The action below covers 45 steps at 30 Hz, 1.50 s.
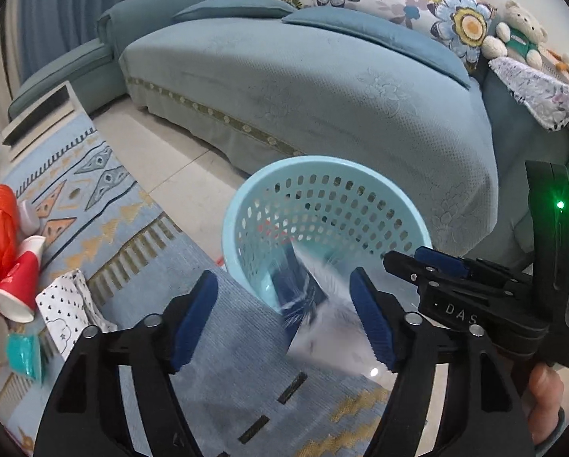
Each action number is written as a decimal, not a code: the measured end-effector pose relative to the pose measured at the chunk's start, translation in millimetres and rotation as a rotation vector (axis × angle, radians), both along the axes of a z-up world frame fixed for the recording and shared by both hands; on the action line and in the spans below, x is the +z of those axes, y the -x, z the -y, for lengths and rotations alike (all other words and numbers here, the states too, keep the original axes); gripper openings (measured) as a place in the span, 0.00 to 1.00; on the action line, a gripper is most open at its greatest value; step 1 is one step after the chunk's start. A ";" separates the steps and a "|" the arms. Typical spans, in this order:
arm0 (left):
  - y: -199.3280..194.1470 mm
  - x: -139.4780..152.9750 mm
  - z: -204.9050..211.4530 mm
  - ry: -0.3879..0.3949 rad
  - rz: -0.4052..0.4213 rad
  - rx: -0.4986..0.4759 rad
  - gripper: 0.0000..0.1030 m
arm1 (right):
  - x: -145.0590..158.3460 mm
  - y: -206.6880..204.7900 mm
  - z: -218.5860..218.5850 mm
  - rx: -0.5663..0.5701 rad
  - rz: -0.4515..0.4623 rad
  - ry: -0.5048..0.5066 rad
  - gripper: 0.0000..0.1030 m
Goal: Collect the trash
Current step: 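Carry the carton and bottle over the blue basket and open both tools, then move both tools back over the rug toward the card box and orange cup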
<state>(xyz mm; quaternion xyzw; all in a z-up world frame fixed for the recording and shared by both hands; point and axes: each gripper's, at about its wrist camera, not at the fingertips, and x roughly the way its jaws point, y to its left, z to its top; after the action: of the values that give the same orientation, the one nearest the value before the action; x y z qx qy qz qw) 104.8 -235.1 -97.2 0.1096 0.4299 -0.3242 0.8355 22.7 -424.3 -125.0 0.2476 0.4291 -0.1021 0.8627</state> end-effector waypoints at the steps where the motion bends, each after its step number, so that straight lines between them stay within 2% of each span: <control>1: 0.3 3.1 -2.6 0.010 -0.001 0.006 0.68 | 5.2 0.7 -0.9 -0.002 0.007 0.009 0.43; 6: 0.3 18.8 -23.3 0.060 -0.011 0.040 0.68 | 23.4 5.4 -2.4 0.000 0.045 0.012 0.43; 12: 5.6 44.2 -66.2 0.118 0.023 0.107 0.68 | 46.8 5.6 -35.1 0.072 0.100 0.038 0.43; 19: 18.7 80.0 -147.2 0.203 0.077 0.223 0.68 | 82.2 -3.4 -95.7 0.206 0.190 0.085 0.43; 25: 33.2 94.0 -227.2 0.216 0.115 0.343 0.68 | 107.5 -16.3 -162.8 0.364 0.257 0.134 0.43; 31: 50.1 84.4 -306.5 0.123 0.144 0.465 0.71 | 114.8 -33.0 -230.9 0.519 0.288 0.165 0.43; 36: 56.3 65.1 -360.7 0.093 0.107 0.523 0.78 | 117.2 -51.3 -277.6 0.622 0.316 0.146 0.43; 41: 59.7 36.3 -387.1 0.094 0.037 0.520 0.83 | 116.3 -75.6 -314.0 0.703 0.314 0.123 0.58; 45: 61.4 12.6 -390.4 0.054 0.008 0.505 0.83 | 101.5 -101.3 -343.9 0.789 0.245 0.116 0.63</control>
<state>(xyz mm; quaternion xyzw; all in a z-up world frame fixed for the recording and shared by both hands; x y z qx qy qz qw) 43.5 155.3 -84.6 -0.0224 0.4316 -0.1162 0.8942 124.1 -80.4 -23.6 0.0256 0.3789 0.2426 0.8927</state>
